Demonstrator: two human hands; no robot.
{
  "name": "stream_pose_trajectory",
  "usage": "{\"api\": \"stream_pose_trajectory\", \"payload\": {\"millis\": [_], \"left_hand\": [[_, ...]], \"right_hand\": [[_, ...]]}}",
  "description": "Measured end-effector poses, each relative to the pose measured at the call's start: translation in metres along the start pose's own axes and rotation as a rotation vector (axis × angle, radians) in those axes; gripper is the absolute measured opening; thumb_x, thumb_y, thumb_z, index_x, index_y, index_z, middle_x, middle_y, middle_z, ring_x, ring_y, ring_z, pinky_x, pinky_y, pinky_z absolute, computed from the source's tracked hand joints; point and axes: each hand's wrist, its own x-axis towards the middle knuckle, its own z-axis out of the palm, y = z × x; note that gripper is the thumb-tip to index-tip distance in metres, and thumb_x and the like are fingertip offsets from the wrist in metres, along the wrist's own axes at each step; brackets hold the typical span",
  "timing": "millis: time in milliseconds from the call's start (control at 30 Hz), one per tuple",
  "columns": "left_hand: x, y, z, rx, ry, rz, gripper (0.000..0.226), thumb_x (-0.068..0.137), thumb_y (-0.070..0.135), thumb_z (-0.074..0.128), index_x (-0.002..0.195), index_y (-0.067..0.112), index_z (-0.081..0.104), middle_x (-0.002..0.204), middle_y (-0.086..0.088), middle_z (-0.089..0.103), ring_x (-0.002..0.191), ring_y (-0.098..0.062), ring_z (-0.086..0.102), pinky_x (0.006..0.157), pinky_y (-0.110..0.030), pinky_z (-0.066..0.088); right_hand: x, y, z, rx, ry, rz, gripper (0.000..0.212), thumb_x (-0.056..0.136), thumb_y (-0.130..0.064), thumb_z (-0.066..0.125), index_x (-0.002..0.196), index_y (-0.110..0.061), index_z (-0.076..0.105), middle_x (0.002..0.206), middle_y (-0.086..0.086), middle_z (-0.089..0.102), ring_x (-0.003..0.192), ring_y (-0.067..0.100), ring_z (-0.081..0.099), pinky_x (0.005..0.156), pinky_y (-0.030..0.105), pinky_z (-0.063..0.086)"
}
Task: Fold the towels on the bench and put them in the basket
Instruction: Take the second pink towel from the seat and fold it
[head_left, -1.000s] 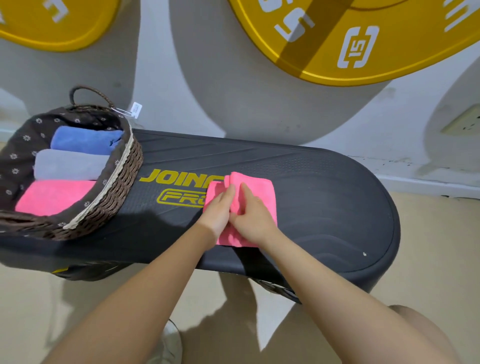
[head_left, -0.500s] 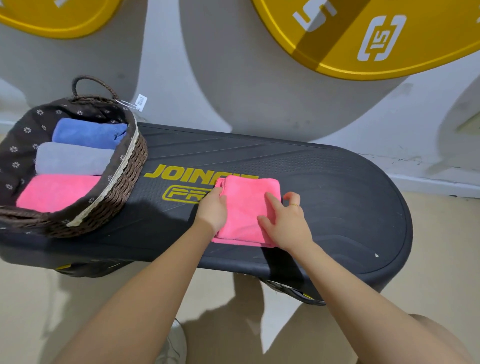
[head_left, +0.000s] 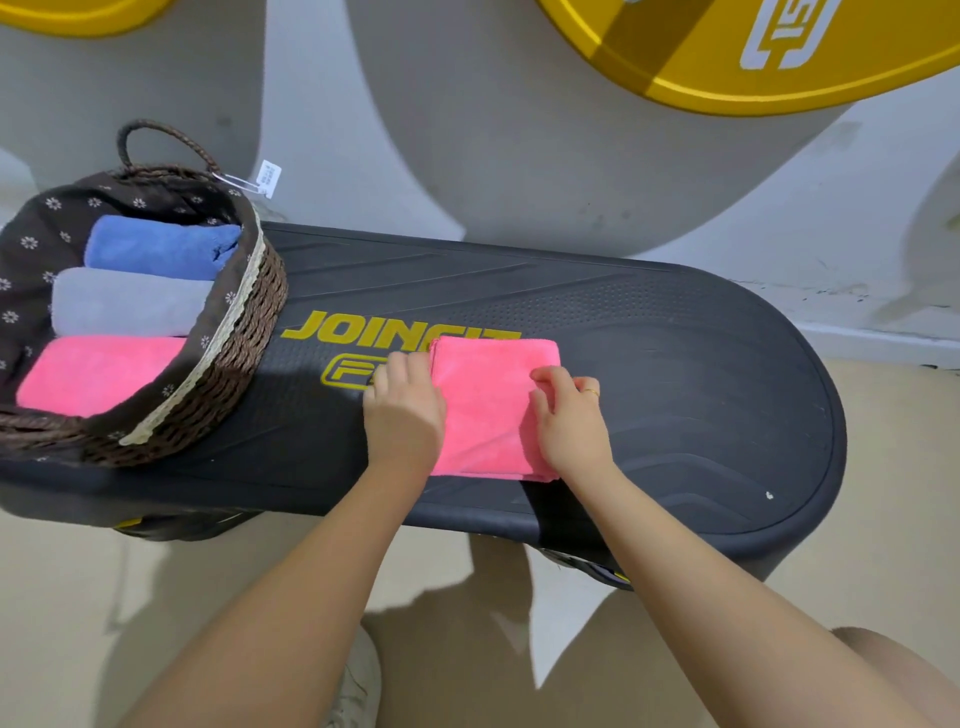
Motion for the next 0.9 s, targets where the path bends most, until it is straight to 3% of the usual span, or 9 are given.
{"api": "stream_pose_trajectory", "payload": {"millis": [67,133,200,367,433,567,700,800,900], "left_hand": [[0.007,0.011,-0.007,-0.043,-0.053,0.231,0.01,0.081,0.015,0.053,0.087,0.009,0.059,0.086,-0.012,0.058,0.081,-0.032,0.059,0.07,-0.037,0.047],[0.014,0.025,-0.015,-0.117,-0.315,0.401,0.021,0.093,0.023,0.045,0.103,0.011,0.059,0.108,-0.008,0.056,0.107,-0.028,0.051,0.091,-0.037,0.038],[0.016,0.031,-0.016,-0.025,-0.46,0.482,0.033,0.093,0.033,0.048,0.122,0.018,0.053,0.126,-0.002,0.046,0.123,-0.021,0.039,0.101,-0.033,0.029],[0.006,0.033,-0.009,0.027,-0.527,0.494,0.069,0.086,0.054,0.051,0.145,0.028,0.025,0.157,0.001,0.009,0.144,-0.016,0.008,0.115,-0.031,0.009],[0.003,0.037,-0.004,-0.001,-0.537,0.473,0.079,0.084,0.057,0.052,0.148,0.026,0.016,0.158,0.001,-0.004,0.146,-0.015,-0.003,0.117,-0.03,0.001],[0.005,0.038,0.003,-0.014,-0.58,0.448,0.097,0.08,0.059,0.055,0.15,0.019,0.001,0.158,0.001,-0.012,0.146,-0.014,-0.011,0.116,-0.027,-0.007],[0.011,0.033,-0.001,0.038,-0.647,0.468,0.112,0.073,0.065,0.059,0.149,0.016,-0.008,0.157,0.001,-0.016,0.145,-0.013,-0.013,0.117,-0.029,-0.005],[0.013,0.034,-0.002,0.077,-0.68,0.476,0.113,0.074,0.065,0.058,0.149,0.016,-0.011,0.156,0.001,-0.019,0.145,-0.014,-0.015,0.117,-0.031,-0.005],[0.01,0.034,-0.001,0.084,-0.669,0.466,0.112,0.074,0.064,0.058,0.149,0.016,-0.011,0.156,0.0,-0.02,0.145,-0.015,-0.015,0.117,-0.031,-0.005]], "right_hand": [[-0.003,0.002,0.003,0.019,-0.013,0.007,0.053,0.093,-0.016,0.046,0.143,-0.02,0.027,0.132,0.016,0.033,0.111,0.038,0.049,0.092,0.039,0.04],[-0.005,0.001,0.005,0.015,-0.027,0.018,0.073,0.088,-0.017,0.056,0.146,-0.015,0.013,0.133,0.018,0.036,0.118,0.038,0.044,0.094,0.041,0.039],[-0.004,0.001,0.003,-0.024,-0.069,0.013,0.078,0.084,-0.017,0.06,0.145,-0.01,0.013,0.128,0.02,0.046,0.116,0.038,0.048,0.087,0.039,0.041],[0.017,0.005,-0.034,-0.223,-0.141,0.029,0.057,0.082,-0.014,0.059,0.132,-0.005,0.033,0.123,0.021,0.055,0.114,0.037,0.052,0.086,0.036,0.042],[0.022,0.014,-0.047,-0.237,-0.166,0.086,0.057,0.081,-0.018,0.062,0.13,-0.006,0.037,0.124,0.019,0.054,0.115,0.035,0.051,0.086,0.035,0.041],[0.023,0.025,-0.055,-0.119,-0.187,0.108,0.044,0.087,-0.035,0.059,0.118,-0.006,0.051,0.115,0.012,0.06,0.107,0.031,0.055,0.084,0.035,0.042],[0.021,0.02,-0.054,-0.088,-0.226,0.065,0.044,0.094,-0.034,0.049,0.129,-0.008,0.043,0.126,0.014,0.056,0.115,0.032,0.052,0.09,0.035,0.039],[0.018,0.011,-0.054,-0.017,-0.258,0.043,0.051,0.09,-0.023,0.055,0.136,-0.012,0.037,0.131,0.013,0.054,0.116,0.03,0.051,0.09,0.031,0.039],[0.006,-0.005,-0.052,-0.019,-0.149,-0.033,0.065,0.082,-0.018,0.061,0.14,-0.016,0.033,0.133,0.011,0.052,0.12,0.03,0.05,0.09,0.031,0.04]]}}
